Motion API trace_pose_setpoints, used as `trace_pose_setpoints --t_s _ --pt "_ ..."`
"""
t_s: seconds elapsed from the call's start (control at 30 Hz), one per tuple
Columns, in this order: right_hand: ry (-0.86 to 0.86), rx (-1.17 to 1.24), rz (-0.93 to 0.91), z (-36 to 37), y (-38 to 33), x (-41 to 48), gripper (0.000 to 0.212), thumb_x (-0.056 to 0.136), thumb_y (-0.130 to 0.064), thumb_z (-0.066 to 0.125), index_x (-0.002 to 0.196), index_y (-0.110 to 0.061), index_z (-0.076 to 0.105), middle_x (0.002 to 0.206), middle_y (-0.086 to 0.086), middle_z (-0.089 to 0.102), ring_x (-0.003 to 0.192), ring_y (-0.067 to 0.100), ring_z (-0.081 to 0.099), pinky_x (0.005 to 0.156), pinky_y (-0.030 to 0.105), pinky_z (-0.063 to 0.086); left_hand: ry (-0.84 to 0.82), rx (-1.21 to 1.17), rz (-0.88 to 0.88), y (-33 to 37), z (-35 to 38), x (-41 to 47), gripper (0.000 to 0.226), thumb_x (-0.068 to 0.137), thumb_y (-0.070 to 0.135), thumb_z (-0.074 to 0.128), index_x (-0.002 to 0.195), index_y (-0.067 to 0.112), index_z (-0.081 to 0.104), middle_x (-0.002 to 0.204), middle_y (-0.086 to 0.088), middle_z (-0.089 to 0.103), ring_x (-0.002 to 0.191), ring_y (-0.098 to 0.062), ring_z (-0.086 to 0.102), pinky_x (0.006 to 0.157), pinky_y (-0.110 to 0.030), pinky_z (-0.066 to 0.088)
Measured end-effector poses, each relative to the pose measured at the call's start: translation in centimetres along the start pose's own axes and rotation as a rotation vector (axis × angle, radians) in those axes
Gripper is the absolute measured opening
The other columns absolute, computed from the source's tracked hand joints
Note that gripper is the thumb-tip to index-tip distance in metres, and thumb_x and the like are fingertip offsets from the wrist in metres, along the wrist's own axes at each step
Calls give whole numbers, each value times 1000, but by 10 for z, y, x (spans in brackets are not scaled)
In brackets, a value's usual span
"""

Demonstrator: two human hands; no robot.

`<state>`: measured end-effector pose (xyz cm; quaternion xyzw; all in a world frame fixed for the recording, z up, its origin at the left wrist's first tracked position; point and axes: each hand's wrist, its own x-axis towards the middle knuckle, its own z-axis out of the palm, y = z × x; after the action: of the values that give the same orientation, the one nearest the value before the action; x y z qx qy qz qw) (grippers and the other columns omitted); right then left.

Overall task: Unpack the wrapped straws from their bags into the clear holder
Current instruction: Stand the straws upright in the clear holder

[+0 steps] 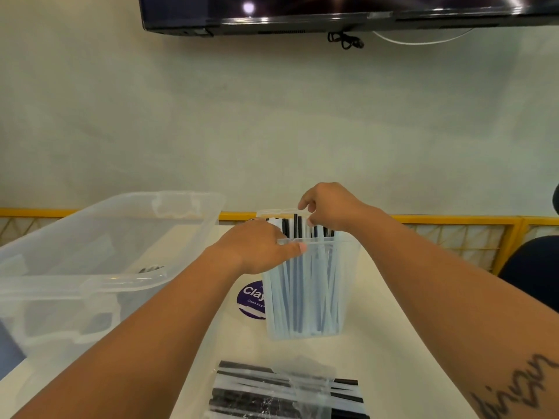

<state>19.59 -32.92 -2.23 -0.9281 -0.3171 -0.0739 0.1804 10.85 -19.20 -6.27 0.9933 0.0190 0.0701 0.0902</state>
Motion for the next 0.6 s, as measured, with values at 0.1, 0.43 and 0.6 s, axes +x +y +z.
trace_pose_setpoints --t_s 0.1,0.43,0.6 --pt "-53 12 -25 3 2 0 41 84 -1 63 122 -14 60 115 7 59 96 19 54 68 22 42 -9 12 -7 3 -2 -2 67 84 70 35 128 25 57 131 -2 57 120 -20 51 98 -37 43" --pt "-104 -28 -57 11 11 7 37 93 -4 47 127 -14 57 137 3 52 124 20 47 90 20 34 -1 -26 -10 3 -3 -5 59 82 66 47 120 23 62 127 -3 60 114 -19 55 95 -36 47" --pt "-237 -81 -71 12 9 11 42 94 -6 43 133 -20 51 145 1 43 129 21 42 101 26 33 3 -24 -26 6 -5 -8 62 83 63 50 131 24 53 137 -1 51 122 -19 48 96 -33 42"
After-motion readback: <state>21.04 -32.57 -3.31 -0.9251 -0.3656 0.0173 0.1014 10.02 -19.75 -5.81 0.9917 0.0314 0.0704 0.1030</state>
